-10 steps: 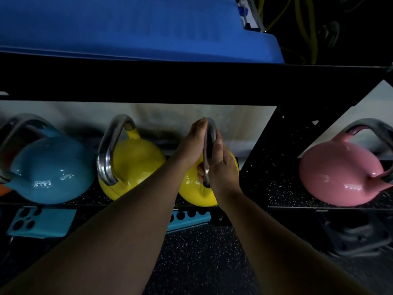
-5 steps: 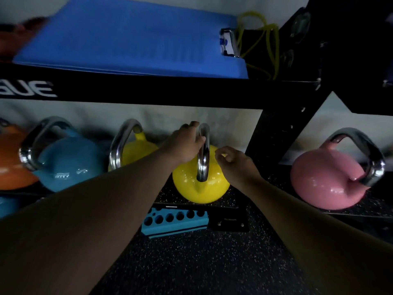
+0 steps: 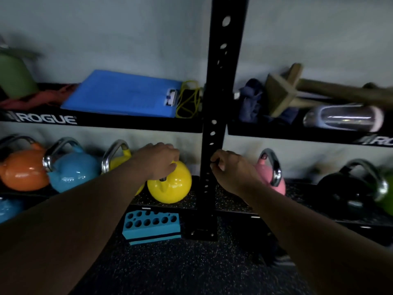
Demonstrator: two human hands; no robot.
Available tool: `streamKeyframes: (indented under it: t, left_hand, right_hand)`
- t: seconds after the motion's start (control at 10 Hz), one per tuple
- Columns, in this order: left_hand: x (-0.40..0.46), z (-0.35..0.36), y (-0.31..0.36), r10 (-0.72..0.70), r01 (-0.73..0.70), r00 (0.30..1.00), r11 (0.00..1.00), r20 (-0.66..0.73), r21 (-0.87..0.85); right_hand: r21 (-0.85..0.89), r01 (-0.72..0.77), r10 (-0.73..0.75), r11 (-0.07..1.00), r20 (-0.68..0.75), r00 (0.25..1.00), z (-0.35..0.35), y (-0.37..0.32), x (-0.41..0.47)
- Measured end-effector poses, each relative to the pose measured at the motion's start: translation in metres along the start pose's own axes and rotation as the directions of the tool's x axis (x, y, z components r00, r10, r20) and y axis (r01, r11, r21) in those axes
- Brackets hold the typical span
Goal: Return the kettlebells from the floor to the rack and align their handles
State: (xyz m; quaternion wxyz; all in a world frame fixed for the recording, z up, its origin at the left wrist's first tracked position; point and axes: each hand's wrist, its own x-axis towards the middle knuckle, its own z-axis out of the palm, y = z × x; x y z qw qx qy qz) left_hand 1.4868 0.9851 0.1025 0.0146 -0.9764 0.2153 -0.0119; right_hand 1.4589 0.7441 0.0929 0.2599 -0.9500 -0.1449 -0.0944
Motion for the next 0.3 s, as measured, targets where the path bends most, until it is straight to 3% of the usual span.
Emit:
streamKeyframes:
  t: [0.3]
  left_hand:
    - [-0.081, -0.166, 0.104, -0.024, 0.013, 0.996, 0.991, -0.084, -0.131]
  right_hand:
    - [-0.06, 0.077, -0.081, 0.995, -0.074, 0.994, -0.176, -0.07, -0.058]
